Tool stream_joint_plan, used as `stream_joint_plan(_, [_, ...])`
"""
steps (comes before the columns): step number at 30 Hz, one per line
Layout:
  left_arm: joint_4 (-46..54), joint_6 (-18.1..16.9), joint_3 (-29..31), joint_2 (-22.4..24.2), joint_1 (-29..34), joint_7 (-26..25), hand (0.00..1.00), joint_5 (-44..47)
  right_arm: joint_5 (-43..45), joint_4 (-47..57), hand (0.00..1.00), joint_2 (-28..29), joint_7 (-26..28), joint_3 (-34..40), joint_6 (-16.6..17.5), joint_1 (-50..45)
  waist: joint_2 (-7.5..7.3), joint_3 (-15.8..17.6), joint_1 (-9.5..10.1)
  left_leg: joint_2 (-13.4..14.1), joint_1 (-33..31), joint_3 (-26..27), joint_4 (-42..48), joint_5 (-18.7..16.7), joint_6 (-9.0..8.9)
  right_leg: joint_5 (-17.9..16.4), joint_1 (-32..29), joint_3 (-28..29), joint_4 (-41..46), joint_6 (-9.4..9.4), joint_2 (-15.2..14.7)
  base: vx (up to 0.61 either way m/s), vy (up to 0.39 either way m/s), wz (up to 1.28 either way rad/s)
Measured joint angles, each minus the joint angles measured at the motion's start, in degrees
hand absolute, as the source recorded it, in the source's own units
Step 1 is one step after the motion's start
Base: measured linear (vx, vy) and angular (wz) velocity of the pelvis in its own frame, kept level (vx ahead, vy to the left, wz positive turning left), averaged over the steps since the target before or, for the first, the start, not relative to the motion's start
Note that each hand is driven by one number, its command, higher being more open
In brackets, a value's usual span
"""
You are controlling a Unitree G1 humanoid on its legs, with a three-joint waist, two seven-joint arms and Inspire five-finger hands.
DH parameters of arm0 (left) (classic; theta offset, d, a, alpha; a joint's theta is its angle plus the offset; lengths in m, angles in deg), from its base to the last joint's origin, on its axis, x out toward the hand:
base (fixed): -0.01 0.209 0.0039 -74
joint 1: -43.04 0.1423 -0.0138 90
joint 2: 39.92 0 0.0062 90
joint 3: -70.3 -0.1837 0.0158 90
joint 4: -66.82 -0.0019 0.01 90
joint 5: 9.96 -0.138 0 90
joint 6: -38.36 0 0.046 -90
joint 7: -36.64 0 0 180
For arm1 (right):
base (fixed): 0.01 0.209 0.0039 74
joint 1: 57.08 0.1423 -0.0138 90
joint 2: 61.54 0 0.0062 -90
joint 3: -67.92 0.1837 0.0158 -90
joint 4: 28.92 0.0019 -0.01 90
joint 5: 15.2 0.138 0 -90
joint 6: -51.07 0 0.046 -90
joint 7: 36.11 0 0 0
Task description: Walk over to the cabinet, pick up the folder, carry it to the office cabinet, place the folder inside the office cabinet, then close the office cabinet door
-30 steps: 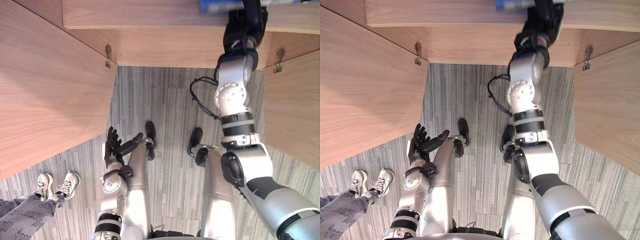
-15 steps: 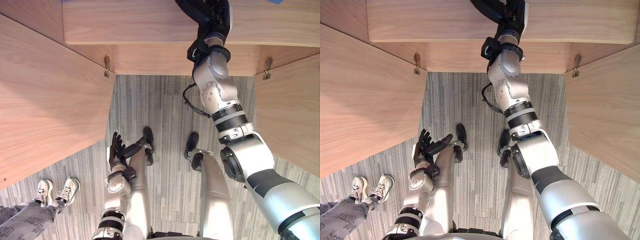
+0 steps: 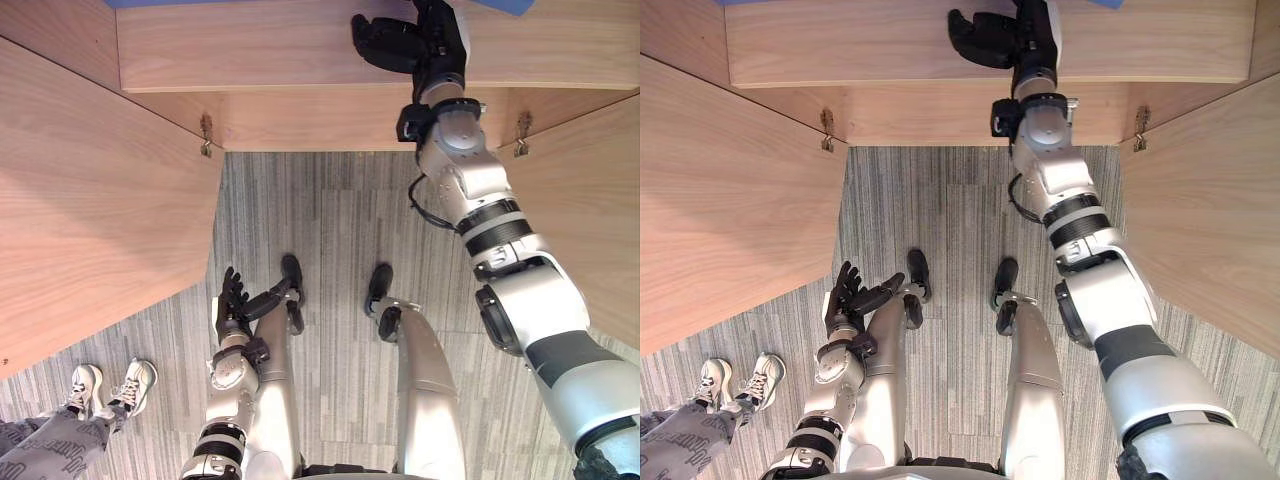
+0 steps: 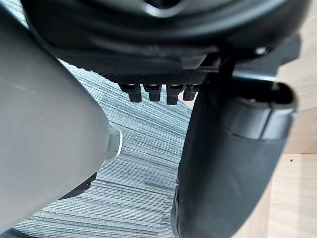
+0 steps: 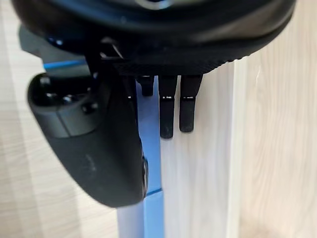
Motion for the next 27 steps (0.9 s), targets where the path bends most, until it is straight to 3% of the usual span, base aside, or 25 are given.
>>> stream_joint_plan(5, [-1.57, -0.08, -0.17, -0.23, -0.79, 0.3, 1.0, 0.01, -3.28, 0.38, 0.0, -2.41, 1.12, 0.04, -0.02, -1.23, -0.03, -0.01, 0.2, -0.07, 0.66, 0.3, -0.29, 0.01, 0.01, 0.15, 0.84, -0.03, -0.59, 0.14, -0.07, 0.04, 0.011, 0.0])
stream_joint_plan(15, [-2.35, -0.38, -0.17, -0.22, -1.19, 0.32, 1.0, 0.03, -17.98, -1.89, 0.0, -4.39, 0.08, -2.59, -0.16, -0.2, -0.11, -0.05, 0.4, -0.23, 0.8, 0.35, -1.27, 0.02, 0.02, 0.2, 0.98, -0.16, -1.17, 0.22, -0.11, 0.0, 0.0, 0.0])
stream_joint_plan(21, [-2.27, -0.55, -0.14, -0.24, -1.78, 0.24, 1.0, 0.35, -24.19, -4.52, 0.0, -5.86, -4.84, -1.96, -3.26, 4.57, -0.11, -0.05, 0.63, -0.57, -0.33, -0.12, -1.86, 0.43, 0.0, 0.19, 0.13, -1.02, -1.22, 0.22, -0.43, 0.01, 0.001, 0.05])
stream_joint_plan(27, [-2.12, -0.54, -0.14, -0.08, -2.28, -0.42, 1.0, 1.13, -26.48, -5.68, 0.0, -6.57, -6.12, -2.03, -4.6, 8.46, -0.1, -0.05, 0.55, -1.06, -0.98, -0.27, -2.19, 0.67, 0.02, 0.19, -0.64, -1.76, -0.87, 0.21, -1.19, 0.02, 0.005, 0.05])
